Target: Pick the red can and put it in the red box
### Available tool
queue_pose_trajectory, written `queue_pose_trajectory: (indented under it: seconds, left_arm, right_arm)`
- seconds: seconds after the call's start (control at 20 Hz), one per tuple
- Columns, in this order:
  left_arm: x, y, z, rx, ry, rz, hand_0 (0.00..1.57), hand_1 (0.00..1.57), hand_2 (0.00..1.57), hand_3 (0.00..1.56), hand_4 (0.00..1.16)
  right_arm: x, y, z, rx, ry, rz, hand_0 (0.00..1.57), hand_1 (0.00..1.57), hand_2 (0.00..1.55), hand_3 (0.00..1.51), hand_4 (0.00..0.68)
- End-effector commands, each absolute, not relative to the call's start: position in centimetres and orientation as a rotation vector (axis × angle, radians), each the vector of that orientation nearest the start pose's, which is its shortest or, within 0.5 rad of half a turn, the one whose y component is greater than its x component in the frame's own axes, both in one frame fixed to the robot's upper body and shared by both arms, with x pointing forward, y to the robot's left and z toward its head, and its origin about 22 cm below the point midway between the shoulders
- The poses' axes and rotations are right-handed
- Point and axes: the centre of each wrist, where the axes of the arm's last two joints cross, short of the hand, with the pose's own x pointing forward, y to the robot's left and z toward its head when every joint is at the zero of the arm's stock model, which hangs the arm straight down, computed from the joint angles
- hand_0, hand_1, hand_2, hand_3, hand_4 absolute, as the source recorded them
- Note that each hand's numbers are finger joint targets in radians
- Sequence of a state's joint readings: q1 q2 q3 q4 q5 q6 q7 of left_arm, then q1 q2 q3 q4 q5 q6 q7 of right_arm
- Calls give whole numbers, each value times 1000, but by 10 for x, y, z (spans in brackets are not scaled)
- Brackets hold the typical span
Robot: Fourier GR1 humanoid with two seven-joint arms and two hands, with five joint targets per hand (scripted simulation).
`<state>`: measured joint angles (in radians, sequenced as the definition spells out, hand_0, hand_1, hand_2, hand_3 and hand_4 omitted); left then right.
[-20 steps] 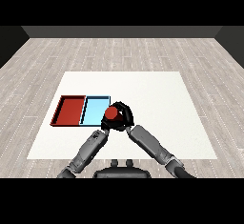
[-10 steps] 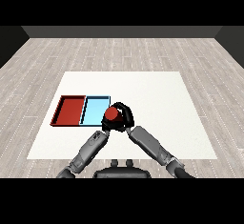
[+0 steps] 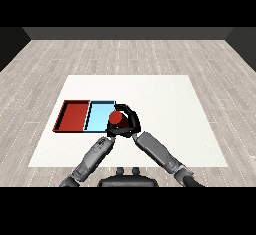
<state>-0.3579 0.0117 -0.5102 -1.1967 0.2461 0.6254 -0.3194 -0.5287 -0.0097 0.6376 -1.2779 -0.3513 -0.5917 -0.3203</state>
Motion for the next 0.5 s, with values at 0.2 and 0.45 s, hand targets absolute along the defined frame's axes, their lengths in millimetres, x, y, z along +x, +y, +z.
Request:
queue_pose_trajectory:
  seconds: [0.2,0.45]
  left_arm:
    - [279,76,9,60,-1793,38,1571,1571,1555,1481,1131]
    - [271,88,-22,54,-1722,59,1571,1571,1571,1509,1145]
  right_arm:
    - [288,-52,35,271,-1932,114,0,0,0,0,0]
    - [287,-57,58,233,-1953,53,0,0,0,0,0]
